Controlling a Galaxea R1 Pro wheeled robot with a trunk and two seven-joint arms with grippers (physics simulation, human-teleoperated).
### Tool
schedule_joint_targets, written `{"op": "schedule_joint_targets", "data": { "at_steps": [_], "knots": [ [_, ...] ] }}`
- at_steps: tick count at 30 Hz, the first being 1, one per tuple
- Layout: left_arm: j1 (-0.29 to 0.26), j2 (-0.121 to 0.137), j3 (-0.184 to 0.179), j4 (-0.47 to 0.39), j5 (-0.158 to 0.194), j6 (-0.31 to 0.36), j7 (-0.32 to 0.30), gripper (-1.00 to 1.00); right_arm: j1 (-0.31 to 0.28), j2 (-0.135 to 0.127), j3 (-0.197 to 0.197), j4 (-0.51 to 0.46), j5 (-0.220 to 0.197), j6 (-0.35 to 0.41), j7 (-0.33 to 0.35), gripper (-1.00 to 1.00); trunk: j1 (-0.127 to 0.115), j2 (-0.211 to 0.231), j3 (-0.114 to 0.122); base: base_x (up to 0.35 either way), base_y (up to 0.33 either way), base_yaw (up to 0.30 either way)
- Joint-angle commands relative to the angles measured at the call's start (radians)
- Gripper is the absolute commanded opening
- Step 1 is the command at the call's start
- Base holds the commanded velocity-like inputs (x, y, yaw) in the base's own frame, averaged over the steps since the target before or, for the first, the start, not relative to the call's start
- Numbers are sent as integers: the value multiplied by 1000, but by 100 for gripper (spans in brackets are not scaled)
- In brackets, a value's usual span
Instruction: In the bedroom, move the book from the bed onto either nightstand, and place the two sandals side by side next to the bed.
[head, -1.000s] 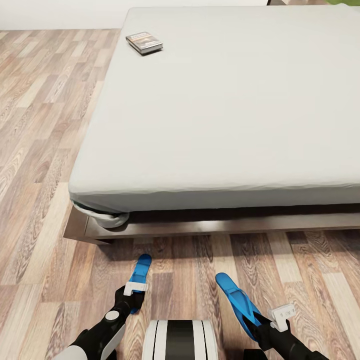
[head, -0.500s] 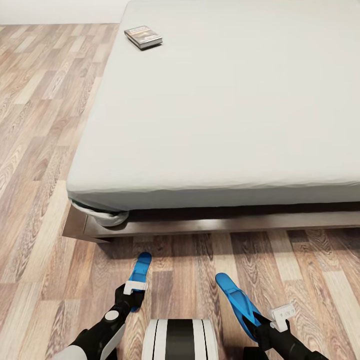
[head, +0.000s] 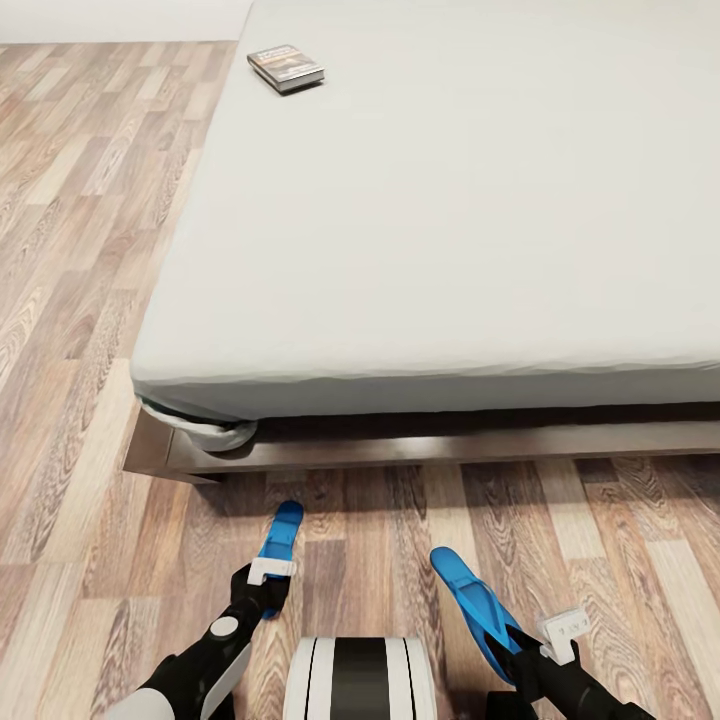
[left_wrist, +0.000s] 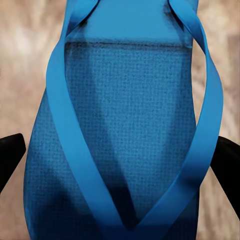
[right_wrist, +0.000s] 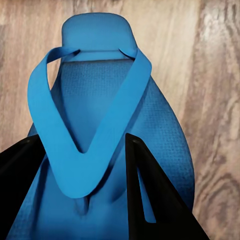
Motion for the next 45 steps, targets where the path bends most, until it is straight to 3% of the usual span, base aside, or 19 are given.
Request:
{"op": "schedule_joint_targets", "data": {
  "at_steps": [1, 11, 12, 45],
  "knots": [
    [-1, 1, -16, 2, 14, 10, 7, -100, 0, 0, -1, -2, 7, 4, 5, -100, 0, 0, 0, 0, 0, 0],
    [-1, 1, -16, 1, 14, 10, 7, -100, 0, 0, -1, -2, 6, 4, 6, -100, 0, 0, 0, 0, 0, 0],
    [-1, 1, -16, 1, 14, 10, 7, 100, 0, 0, -1, -2, 6, 4, 6, -100, 0, 0, 0, 0, 0, 0],
    [1, 0, -16, 2, 14, 10, 8, 100, 0, 0, -1, 4, 7, 4, 6, -100, 0, 0, 0, 0, 0, 0]
  ]
}}
